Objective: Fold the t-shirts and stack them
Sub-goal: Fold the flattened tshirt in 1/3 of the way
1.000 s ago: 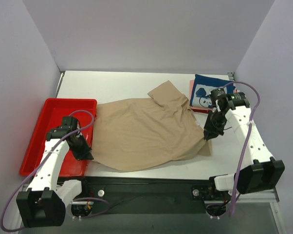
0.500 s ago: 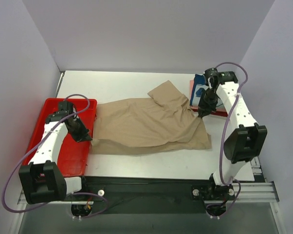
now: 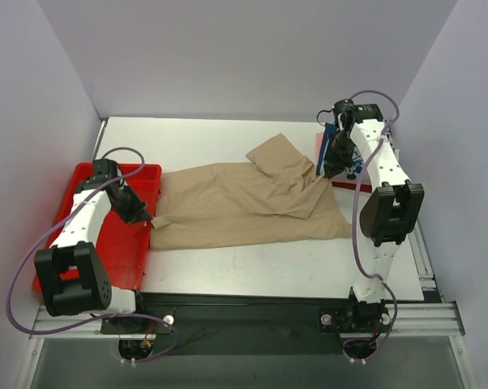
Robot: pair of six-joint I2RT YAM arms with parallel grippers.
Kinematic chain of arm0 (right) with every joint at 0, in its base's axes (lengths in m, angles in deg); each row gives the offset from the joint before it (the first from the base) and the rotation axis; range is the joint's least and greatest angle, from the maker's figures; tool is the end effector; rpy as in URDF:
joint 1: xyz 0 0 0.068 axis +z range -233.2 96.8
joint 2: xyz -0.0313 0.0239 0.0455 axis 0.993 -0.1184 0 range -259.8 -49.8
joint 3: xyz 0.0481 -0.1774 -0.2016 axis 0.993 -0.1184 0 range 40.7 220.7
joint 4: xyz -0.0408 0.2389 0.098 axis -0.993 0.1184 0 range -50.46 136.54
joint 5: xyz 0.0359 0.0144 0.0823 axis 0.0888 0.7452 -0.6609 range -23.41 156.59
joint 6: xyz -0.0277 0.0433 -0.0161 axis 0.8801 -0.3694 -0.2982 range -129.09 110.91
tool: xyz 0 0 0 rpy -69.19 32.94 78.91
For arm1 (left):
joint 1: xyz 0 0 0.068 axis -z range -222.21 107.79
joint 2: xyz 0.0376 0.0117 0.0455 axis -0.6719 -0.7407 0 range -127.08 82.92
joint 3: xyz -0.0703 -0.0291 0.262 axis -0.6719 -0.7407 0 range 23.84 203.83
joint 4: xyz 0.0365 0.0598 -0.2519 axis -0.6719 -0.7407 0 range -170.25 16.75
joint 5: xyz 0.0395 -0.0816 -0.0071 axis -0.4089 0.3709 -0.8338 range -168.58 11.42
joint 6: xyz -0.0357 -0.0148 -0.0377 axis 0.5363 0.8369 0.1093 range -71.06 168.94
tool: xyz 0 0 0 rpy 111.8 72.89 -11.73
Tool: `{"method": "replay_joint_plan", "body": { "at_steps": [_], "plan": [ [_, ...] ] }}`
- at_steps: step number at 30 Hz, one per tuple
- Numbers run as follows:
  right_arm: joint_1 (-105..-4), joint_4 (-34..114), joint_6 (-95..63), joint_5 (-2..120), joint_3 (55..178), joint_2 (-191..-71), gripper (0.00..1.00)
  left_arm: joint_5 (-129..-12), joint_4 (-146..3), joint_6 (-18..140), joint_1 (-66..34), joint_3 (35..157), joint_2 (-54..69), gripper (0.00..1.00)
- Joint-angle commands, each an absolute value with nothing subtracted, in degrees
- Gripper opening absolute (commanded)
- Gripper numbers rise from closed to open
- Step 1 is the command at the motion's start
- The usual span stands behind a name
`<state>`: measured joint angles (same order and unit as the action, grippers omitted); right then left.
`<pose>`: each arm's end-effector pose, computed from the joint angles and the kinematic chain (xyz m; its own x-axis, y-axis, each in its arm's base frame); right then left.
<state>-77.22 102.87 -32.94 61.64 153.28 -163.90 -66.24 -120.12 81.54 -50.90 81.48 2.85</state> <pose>0.4183 0.0469 0.3089 -0.8802 0.3128 -0.3570 0.2357 0.9409 0.2432 0.2604 0.0321 0.2337 -0.7397 -0.6456 -0.1901 -0.5597 0.7470 -0.3589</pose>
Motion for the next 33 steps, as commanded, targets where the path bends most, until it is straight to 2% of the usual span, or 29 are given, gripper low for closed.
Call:
{"method": "replay_joint_plan", "body": {
  "at_steps": [1,5,6,7,8,11,12,13,18,22,25,33],
  "plan": [
    [-77.6,104.8,-31.8,61.7,156.3,-165.2,0.00,-65.0,-117.1,81.8,-51.3,84.9,2.1,0.00],
    [-77.5,104.5,-30.7,60.3,157.0,-167.3,0.00,-64.4,-116.7,81.7,-51.4,85.3,1.7,0.00],
    [-77.5,104.4,-30.4,59.0,157.3,-167.7,0.05,-64.5,-116.6,81.6,-51.3,85.4,1.8,0.09],
    [-77.6,104.4,-29.8,58.2,157.8,-168.2,0.15,-64.9,-116.1,81.5,-51.3,85.8,1.9,0.23],
    [-77.5,104.4,-29.0,57.4,158.9,-168.7,0.38,-65.0,-115.9,81.5,-51.1,86.0,2.3,0.45],
    [-77.6,103.6,-28.3,56.0,159.6,-167.5,0.56,-65.7,-114.3,81.6,-50.2,88.1,2.9,0.63],
    [-77.7,103.4,-28.1,56.0,158.8,-166.7,0.64,-66.4,-113.7,81.4,-49.7,89.9,2.9,0.64],
    [-77.8,103.1,-28.0,56.0,157.9,-165.7,0.66,-66.7,-113.5,81.2,-49.2,90.8,2.9,0.65],
    [-80.5,99.2,-28.2,55.3,143.2,-154.5,0.66,-70.8,-112.4,80.1,-40.1,96.2,0.7,0.68],
    [-83.1,93.1,-29.1,53.6,123.2,-144.2,0.61,-68.0,-108.8,81.2,-33.7,95.6,-3.4,0.69],
    [-86.4,90.3,-28.7,53.6,114.2,-140.2,0.57,-68.1,-107.1,80.5,-28.7,94.9,-7.5,0.70],
    [-90.1,86.0,-27.1,55.8,103.7,-139.2,0.49,-63.0,-106.3,80.7,-25.5,91.7,-19.5,0.70]
  ]
}}
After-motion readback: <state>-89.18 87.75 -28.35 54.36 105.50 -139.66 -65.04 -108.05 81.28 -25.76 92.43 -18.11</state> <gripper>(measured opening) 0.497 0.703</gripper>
